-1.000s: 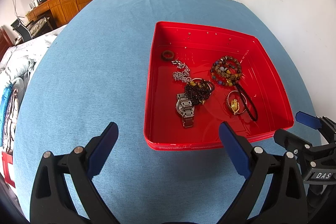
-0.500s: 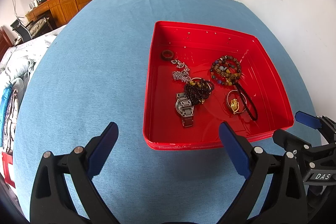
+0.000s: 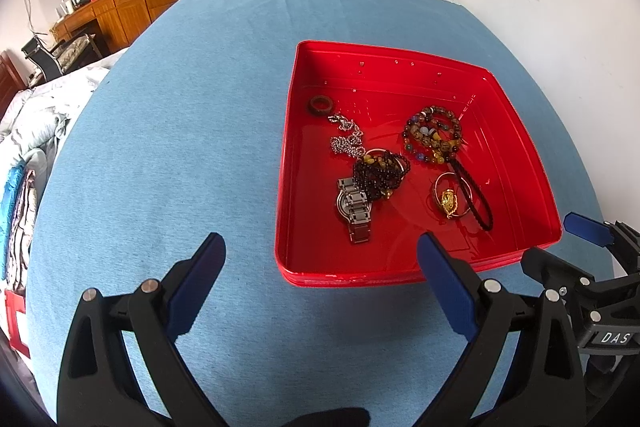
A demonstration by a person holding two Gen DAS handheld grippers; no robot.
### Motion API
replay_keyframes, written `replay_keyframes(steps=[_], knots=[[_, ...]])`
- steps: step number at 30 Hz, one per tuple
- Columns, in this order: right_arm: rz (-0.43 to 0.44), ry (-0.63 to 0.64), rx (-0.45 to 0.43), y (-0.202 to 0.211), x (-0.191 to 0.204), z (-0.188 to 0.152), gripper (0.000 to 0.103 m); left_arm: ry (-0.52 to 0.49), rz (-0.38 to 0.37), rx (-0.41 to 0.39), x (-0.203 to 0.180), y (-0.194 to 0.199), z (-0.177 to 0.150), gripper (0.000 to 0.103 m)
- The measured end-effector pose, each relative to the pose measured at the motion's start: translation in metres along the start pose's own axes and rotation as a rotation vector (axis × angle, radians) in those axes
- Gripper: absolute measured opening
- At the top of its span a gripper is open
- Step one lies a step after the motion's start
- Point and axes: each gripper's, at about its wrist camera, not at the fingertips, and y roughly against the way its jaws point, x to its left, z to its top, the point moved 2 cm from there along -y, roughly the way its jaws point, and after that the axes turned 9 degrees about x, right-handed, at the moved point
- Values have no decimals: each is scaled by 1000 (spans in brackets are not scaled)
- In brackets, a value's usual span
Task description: Organize jewelry
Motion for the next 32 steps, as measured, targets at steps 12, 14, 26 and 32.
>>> replay_keyframes(steps=[12, 14, 26, 32], knots=[[0, 1, 0, 0, 1, 0, 99, -1, -4, 10, 0, -1, 1, 96], [0, 1, 0, 0, 0, 0, 99, -2, -3, 11, 0, -2, 1, 96], [-2, 2, 1, 0, 0, -1, 99, -8, -1, 10, 0, 0, 1, 96], [-2, 1, 2, 0, 1, -1, 99, -7, -1, 11, 0, 0, 0, 96]])
